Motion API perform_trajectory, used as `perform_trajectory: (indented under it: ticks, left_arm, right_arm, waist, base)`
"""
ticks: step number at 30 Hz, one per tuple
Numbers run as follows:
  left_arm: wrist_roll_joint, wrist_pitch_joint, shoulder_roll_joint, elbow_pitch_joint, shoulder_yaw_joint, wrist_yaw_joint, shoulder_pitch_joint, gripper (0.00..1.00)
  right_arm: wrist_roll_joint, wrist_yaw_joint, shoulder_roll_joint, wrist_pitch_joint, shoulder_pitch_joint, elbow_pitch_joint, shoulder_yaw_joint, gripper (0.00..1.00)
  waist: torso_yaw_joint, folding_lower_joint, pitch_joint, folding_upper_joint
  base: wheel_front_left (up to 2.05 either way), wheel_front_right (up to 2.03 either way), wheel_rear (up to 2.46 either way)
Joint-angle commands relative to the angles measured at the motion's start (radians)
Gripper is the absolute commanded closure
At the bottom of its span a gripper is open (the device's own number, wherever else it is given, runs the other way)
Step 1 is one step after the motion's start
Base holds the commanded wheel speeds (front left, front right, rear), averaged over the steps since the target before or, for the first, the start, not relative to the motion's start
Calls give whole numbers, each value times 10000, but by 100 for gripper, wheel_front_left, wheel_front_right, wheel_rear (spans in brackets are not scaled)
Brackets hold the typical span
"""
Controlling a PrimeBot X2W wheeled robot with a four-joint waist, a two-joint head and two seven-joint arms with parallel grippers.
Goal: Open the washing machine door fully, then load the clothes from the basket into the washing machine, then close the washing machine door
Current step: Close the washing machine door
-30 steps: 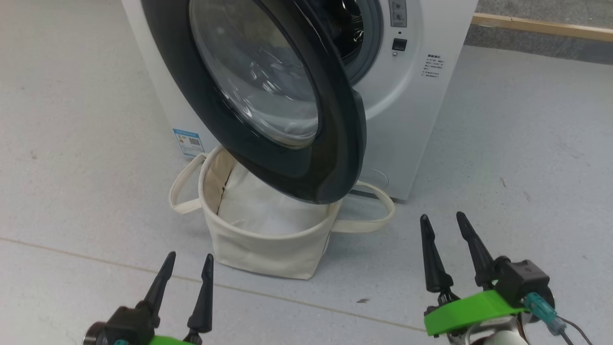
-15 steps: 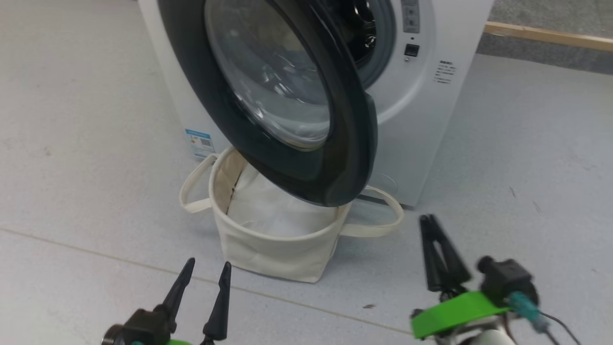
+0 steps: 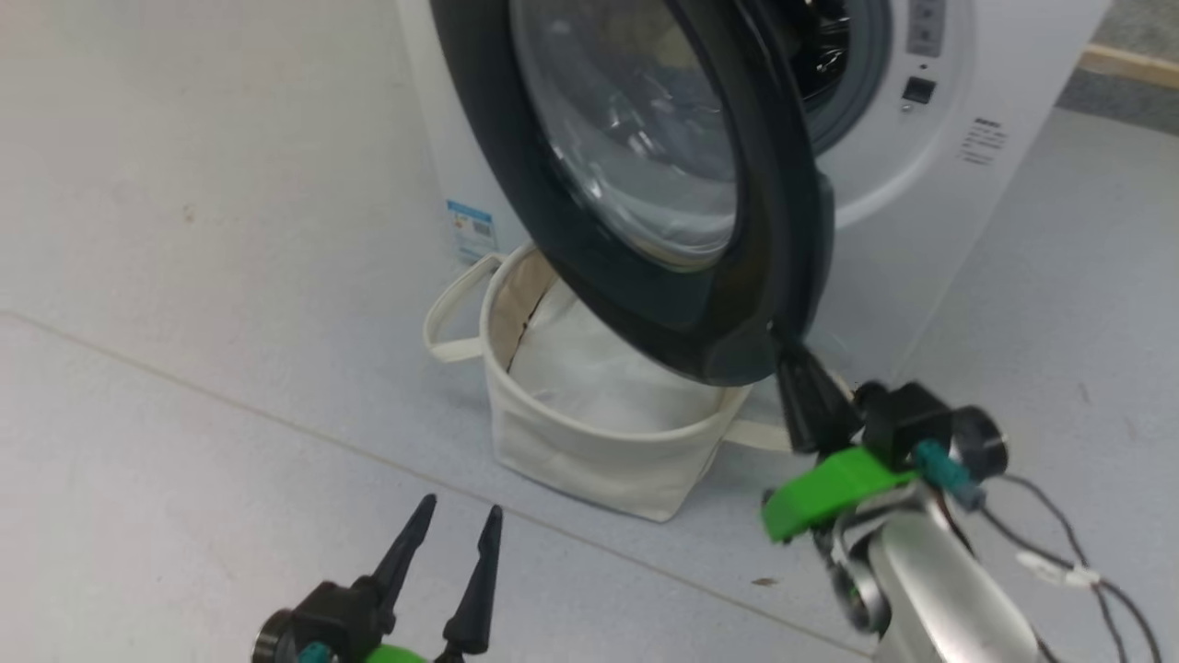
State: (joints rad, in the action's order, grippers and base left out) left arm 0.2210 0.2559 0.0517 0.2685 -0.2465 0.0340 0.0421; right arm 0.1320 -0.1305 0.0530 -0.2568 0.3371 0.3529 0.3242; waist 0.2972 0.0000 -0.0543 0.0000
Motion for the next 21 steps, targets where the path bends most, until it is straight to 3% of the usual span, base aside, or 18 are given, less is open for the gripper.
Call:
perform_trajectory:
  ticks: [1,21]
  left_arm:
    - [70,59,-14,-201,182,-74,491,0]
    - [489,59,-14,-127,-650,-381,1135,0]
  right_arm:
    - [-134,-2,-28,-49,628,-59,-7,100]
    - [-1043,-2,-28,-49,2799,2055,-3425,100]
  waist:
    - [293,0,-304,0]
    - [926,0,-1337,0]
  base:
    - [0,0,0]
    - [0,0,0]
